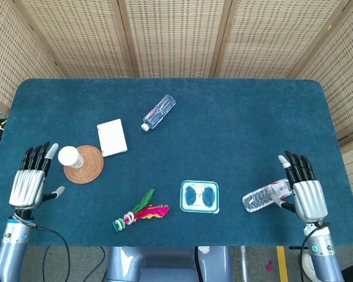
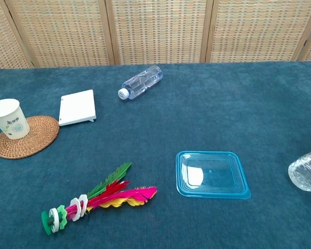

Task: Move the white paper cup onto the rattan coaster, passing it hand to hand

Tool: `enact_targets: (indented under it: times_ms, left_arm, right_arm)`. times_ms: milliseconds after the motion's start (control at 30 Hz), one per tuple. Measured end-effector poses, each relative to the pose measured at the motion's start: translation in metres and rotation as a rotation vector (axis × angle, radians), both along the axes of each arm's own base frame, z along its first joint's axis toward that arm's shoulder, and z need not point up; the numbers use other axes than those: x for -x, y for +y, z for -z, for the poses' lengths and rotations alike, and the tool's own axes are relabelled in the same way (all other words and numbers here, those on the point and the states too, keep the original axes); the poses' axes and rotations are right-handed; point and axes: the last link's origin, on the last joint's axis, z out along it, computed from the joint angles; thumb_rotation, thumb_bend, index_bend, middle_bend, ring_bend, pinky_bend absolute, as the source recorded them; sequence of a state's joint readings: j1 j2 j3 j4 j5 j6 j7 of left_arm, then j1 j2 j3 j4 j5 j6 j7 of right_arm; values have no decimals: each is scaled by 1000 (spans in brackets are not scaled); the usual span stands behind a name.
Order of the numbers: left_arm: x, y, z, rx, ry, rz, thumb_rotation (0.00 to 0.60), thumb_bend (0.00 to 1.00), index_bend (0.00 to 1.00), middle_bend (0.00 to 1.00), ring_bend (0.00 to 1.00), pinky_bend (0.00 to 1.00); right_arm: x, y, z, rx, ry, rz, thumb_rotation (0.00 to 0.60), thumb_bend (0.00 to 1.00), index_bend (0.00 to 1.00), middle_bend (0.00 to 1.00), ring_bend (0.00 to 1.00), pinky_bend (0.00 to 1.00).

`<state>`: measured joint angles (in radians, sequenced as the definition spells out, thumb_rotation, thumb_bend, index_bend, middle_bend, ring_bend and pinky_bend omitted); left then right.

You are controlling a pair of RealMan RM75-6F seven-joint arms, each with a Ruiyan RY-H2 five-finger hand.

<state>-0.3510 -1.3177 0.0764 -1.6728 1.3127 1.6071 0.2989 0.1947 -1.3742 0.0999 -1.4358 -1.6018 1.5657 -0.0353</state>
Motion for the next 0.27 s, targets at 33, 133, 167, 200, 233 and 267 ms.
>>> enact_targets:
  times_ms: [33, 133, 167, 200, 233, 267]
  left_arm:
    - [1, -6, 2, 5, 5, 0, 600, 30, 0, 0, 0, 0]
    - [1, -17, 6, 7, 33, 11, 600, 30, 0, 0, 0, 0]
    - [1, -20, 6, 6, 36, 14, 600, 30, 0, 0, 0, 0]
    - [1, -24, 6, 7, 37, 15, 600, 30, 0, 0, 0, 0]
    - [2, -27, 6, 7, 37, 16, 600, 30, 0, 0, 0, 0]
    - [2, -30, 5, 5, 39, 16, 600, 30, 0, 0, 0, 0]
  right_arm:
    - [-1, 0, 1, -2, 3, -1, 600, 84, 0, 0, 0, 0]
    - [-3, 2, 3, -12, 11, -5, 600, 84, 0, 0, 0, 0]
    - [-4, 2, 4, -15, 13, -5, 600, 83, 0, 0, 0, 0]
    - [-4, 2, 4, -18, 14, -4, 600, 83, 0, 0, 0, 0]
    - [-4, 2, 5, -20, 15, -5, 600, 84, 0, 0, 0, 0]
    - [-5, 2, 4, -21, 17, -5, 600, 83, 0, 0, 0, 0]
